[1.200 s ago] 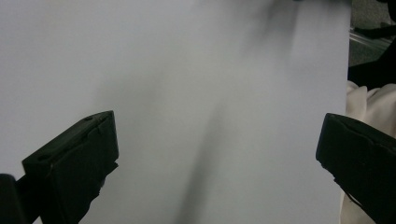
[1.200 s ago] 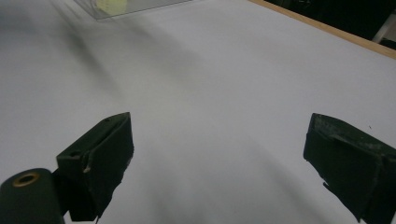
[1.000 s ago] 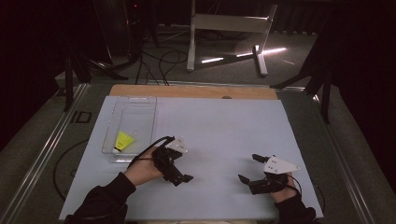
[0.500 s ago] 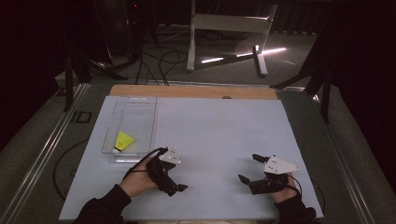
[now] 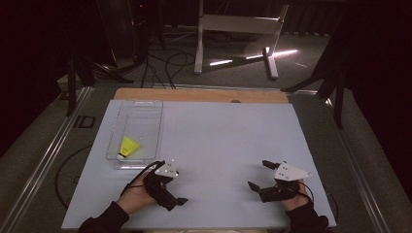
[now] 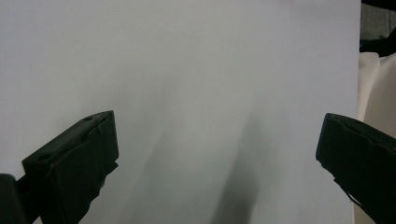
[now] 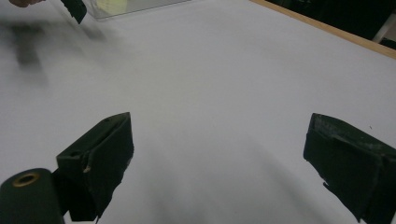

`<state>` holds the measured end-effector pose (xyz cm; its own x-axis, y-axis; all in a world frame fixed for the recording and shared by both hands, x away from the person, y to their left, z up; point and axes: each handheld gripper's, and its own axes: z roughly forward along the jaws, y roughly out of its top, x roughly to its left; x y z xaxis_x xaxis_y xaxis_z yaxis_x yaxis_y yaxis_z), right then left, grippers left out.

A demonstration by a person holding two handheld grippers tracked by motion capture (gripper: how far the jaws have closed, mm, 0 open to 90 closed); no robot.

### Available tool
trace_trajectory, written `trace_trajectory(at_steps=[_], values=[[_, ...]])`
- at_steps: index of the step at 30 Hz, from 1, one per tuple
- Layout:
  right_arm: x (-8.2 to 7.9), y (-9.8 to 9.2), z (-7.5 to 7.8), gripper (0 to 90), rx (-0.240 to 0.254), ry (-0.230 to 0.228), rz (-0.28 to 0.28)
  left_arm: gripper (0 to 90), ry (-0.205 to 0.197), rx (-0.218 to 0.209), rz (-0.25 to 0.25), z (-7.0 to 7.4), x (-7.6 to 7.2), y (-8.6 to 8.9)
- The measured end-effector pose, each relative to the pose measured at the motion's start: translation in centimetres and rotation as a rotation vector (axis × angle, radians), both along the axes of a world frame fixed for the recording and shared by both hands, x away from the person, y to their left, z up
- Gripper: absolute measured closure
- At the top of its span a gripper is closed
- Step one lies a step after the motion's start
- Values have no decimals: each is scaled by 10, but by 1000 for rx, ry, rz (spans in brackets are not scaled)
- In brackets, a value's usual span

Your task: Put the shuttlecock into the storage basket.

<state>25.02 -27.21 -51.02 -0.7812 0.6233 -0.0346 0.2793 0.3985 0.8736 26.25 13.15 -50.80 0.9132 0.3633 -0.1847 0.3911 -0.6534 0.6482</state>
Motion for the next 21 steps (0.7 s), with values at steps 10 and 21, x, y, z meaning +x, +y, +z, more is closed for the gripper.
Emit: trace_trajectory(at_steps=[10,21], values=[[0,0,0,84,0,3,-1,3,8,-33,62,-9,-7,23],[0,0,1,84,-2,0,0,3,10,-61,140,-13,-16,48]])
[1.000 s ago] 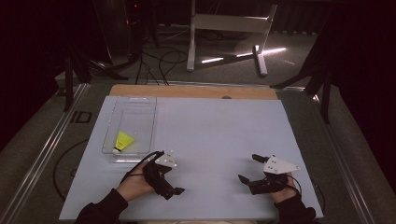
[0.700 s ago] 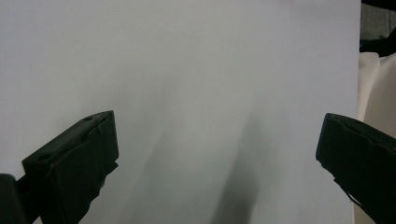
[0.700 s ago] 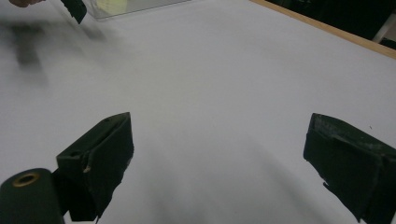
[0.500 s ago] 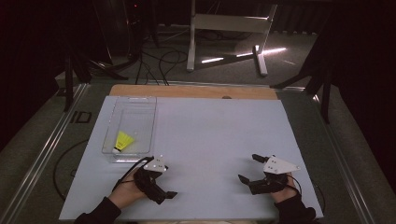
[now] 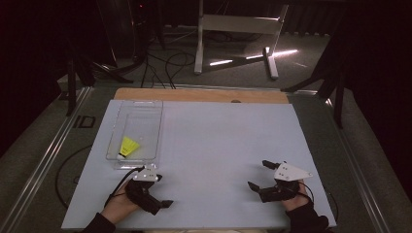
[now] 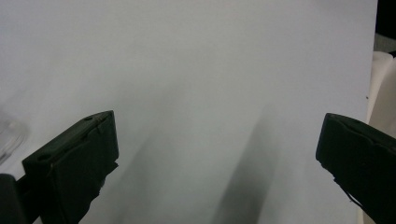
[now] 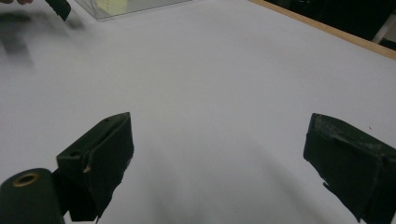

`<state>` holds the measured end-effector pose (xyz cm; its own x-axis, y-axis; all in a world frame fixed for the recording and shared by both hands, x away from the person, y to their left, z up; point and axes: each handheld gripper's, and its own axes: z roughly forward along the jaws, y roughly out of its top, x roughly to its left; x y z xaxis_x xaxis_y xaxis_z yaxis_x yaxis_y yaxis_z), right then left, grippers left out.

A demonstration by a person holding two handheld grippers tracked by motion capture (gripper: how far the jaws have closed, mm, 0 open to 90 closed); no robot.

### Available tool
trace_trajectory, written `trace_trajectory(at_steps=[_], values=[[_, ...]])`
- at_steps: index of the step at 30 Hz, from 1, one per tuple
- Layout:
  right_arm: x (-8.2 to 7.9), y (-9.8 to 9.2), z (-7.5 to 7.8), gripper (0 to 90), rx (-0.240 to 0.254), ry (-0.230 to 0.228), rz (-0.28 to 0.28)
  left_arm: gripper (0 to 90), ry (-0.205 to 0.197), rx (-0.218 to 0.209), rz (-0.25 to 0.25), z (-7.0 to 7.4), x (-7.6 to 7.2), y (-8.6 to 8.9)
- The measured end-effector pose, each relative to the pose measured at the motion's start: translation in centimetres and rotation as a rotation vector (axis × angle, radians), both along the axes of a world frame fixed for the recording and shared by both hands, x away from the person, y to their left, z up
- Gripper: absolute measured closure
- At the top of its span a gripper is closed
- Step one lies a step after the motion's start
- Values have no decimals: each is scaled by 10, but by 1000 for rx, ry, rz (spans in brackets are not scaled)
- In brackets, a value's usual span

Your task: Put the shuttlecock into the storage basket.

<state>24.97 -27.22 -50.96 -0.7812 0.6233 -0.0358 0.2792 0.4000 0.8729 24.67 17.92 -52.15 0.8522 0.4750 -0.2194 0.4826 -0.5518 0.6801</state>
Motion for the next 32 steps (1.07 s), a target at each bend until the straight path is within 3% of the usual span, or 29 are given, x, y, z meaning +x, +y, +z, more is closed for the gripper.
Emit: trace_trajectory(at_steps=[10,21,25,32], values=[[0,0,-1,84,0,3,2,3,-30,-39,64,1,-4,9],[0,-1,-1,84,-2,1,2,3,-107,-79,107,-2,-5,12],[0,0,-1,84,-2,1,4,3,-84,-87,89,-4,-5,12],[0,-1,-2,84,10,10,2,3,-89,-91,74,-5,-6,10]])
